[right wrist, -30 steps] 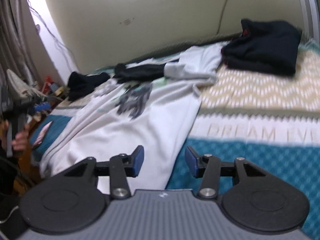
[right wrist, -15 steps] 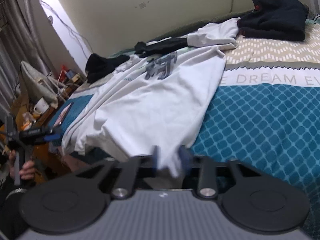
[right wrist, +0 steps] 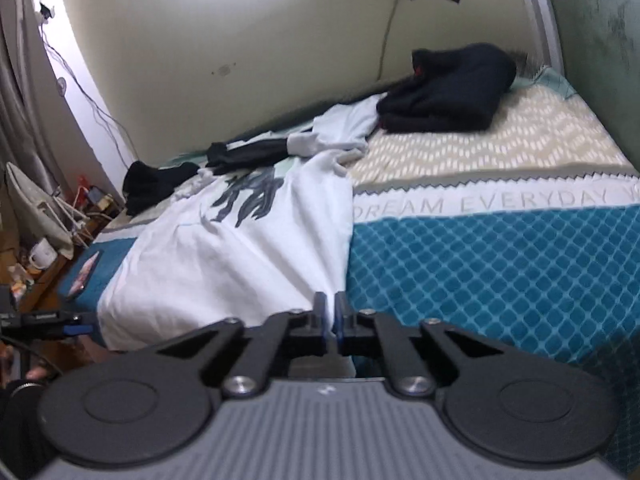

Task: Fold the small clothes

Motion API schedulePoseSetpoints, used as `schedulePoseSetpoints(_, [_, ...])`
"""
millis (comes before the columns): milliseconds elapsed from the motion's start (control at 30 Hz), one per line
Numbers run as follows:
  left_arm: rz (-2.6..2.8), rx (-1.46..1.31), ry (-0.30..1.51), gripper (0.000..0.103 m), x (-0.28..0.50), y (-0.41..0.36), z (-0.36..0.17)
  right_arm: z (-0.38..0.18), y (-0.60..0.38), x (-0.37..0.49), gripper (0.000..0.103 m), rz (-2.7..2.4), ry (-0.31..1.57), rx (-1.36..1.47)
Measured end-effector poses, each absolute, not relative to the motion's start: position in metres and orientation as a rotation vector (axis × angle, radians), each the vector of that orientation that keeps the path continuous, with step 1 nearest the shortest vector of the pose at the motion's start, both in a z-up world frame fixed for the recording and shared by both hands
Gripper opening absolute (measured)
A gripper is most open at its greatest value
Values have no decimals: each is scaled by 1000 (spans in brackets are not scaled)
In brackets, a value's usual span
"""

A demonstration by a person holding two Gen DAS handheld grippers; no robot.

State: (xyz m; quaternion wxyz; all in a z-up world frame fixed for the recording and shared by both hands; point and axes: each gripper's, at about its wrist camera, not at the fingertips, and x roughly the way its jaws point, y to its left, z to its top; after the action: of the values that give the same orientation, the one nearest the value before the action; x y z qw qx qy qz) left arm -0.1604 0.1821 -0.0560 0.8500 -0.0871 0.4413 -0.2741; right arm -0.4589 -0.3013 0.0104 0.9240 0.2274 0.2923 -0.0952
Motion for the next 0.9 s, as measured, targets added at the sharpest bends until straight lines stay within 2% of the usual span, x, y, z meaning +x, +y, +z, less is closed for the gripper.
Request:
schedulePoseSetpoints(33, [-585, -186, 939, 74, -160, 181, -57, 11, -303, -460, 61, -209, 590, 453])
schedulePoseSetpoints(67, [-592, -186, 946, 76, -160, 179, -59, 12, -304, -461, 63, -220, 577, 442])
schedulePoseSetpoints(200, [-598, -177, 968, 79, -157, 171, -69, 11, -307, -461, 62, -202, 578, 435])
schedulePoseSetpoints(467, [-648, -156, 1004, 79, -150, 157, -85, -15, -301, -460, 62, -89, 783, 407])
schedulePoseSetpoints(533, [-661, -168, 1008, 76, -145, 158, -85, -19, -304, -459, 63, -99, 805, 407])
schedulePoseSetpoints(567, [-677, -173, 1008, 68, -144, 158, -85, -20, -307, -458, 63, -98, 805, 420])
schedulePoseSetpoints(600, [-699, -177, 1012, 48, -143, 159, -85, -21, -311, -457, 66, -90, 801, 446])
schedulePoseSetpoints(633, [-722, -175, 1023, 35, -143, 157, -85, -22, -314, -455, 69, -79, 799, 476])
schedulePoseSetpoints(667, [-732, -152, 1038, 9, -145, 153, -86, -24, -315, -452, 70, -67, 805, 511])
schedulePoseSetpoints(700, [-739, -128, 1046, 8, -146, 149, -87, -26, -316, -450, 73, -52, 812, 542])
schedulePoseSetpoints(733, [-740, -105, 1037, 8, -150, 147, -85, -29, -315, -449, 69, -44, 812, 560])
schedulePoseSetpoints(767, [-751, -85, 1031, 8, -154, 147, -82, -32, -314, -447, 60, -26, 814, 573])
schedulePoseSetpoints(800, [-769, -82, 1029, 7, -158, 148, -78, -33, -312, -445, 29, 1, 815, 577])
schedulePoseSetpoints(833, [-792, -97, 1023, 7, -161, 151, -73, -33, -309, -443, 4, 37, 819, 579])
schedulePoseSetpoints(900, [-837, -172, 1002, 7, -163, 163, -58, -27, -300, -440, 3, 110, 797, 545])
